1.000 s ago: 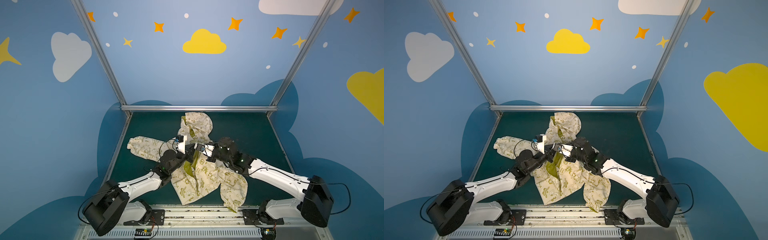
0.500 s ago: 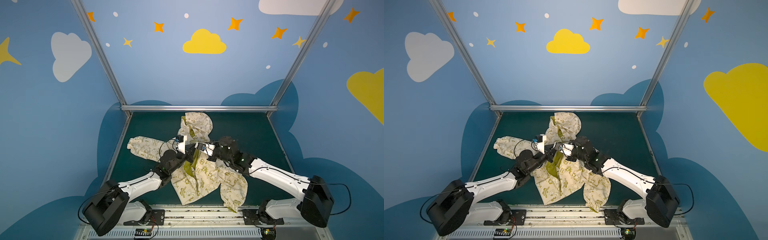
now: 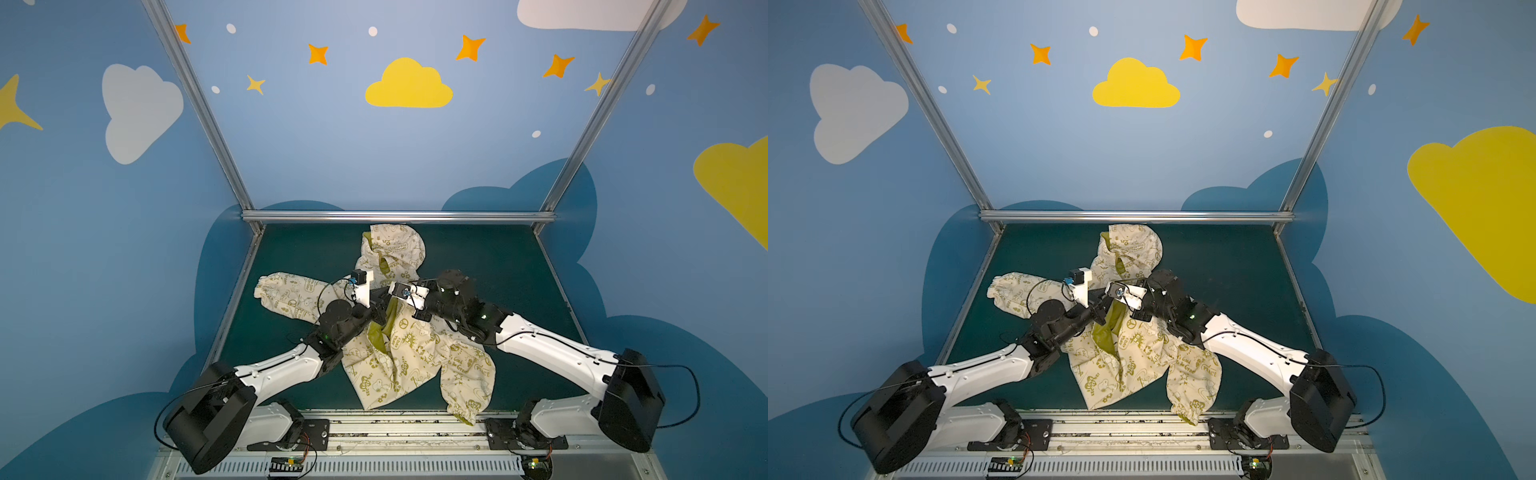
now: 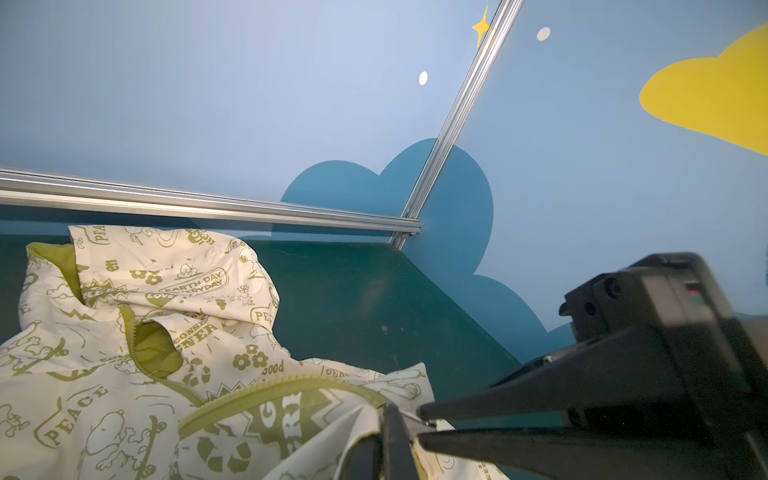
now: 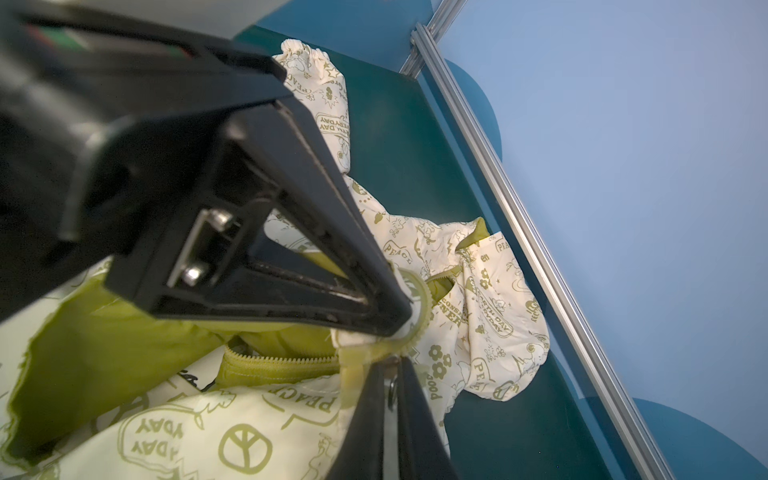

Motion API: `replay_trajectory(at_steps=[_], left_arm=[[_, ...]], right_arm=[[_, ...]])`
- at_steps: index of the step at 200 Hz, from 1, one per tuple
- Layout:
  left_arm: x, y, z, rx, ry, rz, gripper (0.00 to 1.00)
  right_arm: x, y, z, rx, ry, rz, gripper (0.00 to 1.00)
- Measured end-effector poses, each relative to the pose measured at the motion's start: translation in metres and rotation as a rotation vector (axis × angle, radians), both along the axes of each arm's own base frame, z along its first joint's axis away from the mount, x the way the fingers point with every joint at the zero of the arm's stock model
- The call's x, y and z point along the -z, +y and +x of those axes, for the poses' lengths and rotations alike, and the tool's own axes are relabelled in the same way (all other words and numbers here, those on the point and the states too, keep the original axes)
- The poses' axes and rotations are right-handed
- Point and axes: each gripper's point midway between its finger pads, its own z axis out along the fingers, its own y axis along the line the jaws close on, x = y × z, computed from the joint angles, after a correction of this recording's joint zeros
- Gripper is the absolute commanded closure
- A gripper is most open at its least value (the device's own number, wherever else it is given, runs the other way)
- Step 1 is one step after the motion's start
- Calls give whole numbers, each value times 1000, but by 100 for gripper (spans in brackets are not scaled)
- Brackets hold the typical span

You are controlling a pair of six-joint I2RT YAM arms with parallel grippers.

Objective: Zip up the jacket

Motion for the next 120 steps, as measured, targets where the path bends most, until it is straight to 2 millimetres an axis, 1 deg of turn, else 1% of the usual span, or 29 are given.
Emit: replay_trajectory(at_steps=[10,60,82,120], left_arm=[[0,0,0,0,0,0,97],[1,-1,-3,6,3,13,97],[2,-1,-5,8,5,24,97],[-5,5,-9,-4,3,27,97]], right_arm=[[0,0,0,2,6,3,100],[0,0,1,4,14,5,100],[-5,2,5,15,28,7,100],[-8,5,11,30,60,14,100]])
